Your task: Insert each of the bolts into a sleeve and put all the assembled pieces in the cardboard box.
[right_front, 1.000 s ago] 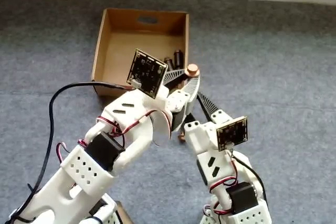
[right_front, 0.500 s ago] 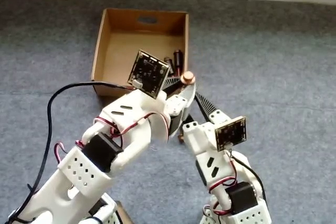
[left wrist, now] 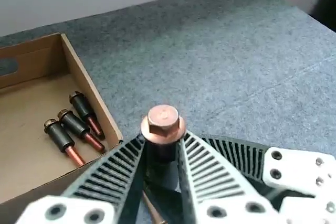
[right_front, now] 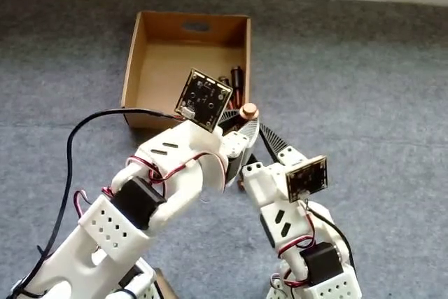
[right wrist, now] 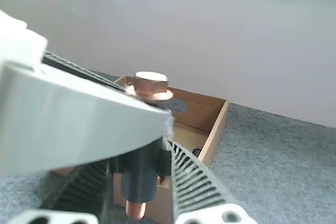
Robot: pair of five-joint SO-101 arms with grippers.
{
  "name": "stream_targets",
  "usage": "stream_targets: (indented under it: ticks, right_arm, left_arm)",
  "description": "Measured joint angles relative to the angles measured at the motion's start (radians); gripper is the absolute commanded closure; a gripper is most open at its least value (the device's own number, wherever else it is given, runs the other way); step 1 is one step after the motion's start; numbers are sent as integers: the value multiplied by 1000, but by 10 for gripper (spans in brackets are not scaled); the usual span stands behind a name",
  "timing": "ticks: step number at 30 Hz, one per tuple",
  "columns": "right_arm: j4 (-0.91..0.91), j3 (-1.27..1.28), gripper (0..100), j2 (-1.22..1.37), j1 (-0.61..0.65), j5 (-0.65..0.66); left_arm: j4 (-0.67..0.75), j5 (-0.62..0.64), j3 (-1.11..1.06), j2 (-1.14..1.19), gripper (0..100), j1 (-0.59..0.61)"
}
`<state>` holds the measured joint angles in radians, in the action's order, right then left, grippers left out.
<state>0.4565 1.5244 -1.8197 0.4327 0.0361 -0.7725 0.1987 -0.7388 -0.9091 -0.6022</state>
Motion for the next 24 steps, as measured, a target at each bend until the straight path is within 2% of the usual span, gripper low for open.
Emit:
stream_targets:
  ticks: [3, 11, 19, 21, 24]
  right_arm:
    - [0, 2, 992, 0, -8, 3]
    - [0, 2, 992, 0, -5, 3]
    - [0, 2, 992, 0, -5, 3]
    - [0, 2, 992, 0, -5, 3]
    - [0, 2, 992, 0, -5, 3]
  left_arm:
    - [-49, -3, 0, -6, 769, 8]
    - [-101, -2, 0, -32, 800, 6]
    - [-114, -3, 0, -325, 803, 11]
    - [-166, -3, 0, -416, 843, 68]
    - [-273, -3, -28, -508, 977, 196]
